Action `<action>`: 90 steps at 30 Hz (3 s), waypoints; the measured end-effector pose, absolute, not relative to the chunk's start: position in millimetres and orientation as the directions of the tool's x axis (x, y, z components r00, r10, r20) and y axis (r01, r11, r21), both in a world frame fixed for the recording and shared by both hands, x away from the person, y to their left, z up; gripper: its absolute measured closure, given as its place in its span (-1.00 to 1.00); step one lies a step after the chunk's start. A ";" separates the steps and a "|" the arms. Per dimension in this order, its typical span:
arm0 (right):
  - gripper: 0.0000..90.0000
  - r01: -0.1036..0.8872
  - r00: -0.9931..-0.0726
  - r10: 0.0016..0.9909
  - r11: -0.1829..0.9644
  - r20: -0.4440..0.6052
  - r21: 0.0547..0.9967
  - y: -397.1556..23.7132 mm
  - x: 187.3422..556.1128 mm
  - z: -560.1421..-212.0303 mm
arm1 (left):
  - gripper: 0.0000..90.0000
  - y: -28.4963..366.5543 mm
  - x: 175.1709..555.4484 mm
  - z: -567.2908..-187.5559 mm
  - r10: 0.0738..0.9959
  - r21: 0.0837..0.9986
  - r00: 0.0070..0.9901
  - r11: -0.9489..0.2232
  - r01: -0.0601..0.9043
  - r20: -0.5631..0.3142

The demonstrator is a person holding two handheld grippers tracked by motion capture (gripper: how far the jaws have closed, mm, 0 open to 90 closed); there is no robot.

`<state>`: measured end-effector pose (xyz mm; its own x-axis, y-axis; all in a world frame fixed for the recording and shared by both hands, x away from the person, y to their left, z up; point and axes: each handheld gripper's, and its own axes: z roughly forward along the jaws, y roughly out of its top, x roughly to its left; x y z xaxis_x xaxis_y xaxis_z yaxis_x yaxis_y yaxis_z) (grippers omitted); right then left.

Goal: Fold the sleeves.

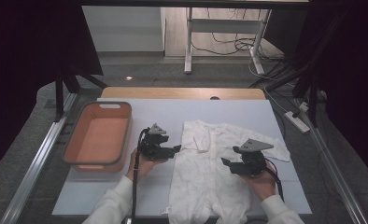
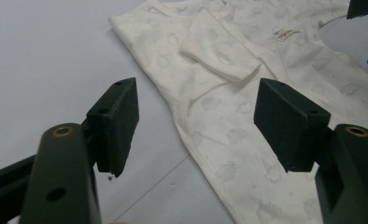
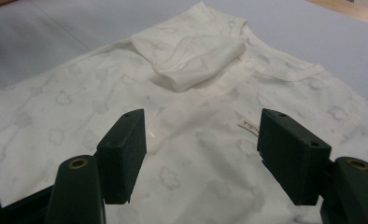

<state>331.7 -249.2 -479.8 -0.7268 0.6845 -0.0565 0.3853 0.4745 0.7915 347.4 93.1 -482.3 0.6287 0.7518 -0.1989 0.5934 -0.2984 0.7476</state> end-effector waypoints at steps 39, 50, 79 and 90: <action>-0.04 0.455 -0.753 0.655 0.583 -0.059 0.674 -148.6 414.0 -503.1 | -0.31 102.1 338.6 -483.2 0.769 0.748 0.604 -0.272 0.605 -0.210; 0.32 0.470 -0.757 0.650 0.613 -0.067 0.635 -143.1 417.2 -516.1 | -0.30 103.4 335.9 -484.0 0.771 0.748 0.601 -0.271 0.606 -0.208; 0.83 0.483 -0.719 0.695 0.512 -0.011 0.710 -180.8 409.4 -482.3 | -0.30 105.7 338.8 -481.2 0.770 0.756 0.600 -0.256 0.602 -0.217; 0.79 0.521 -0.665 0.747 0.459 0.005 0.720 -208.5 404.4 -479.8 | -0.30 105.0 340.0 -481.2 0.770 0.758 0.601 -0.256 0.600 -0.215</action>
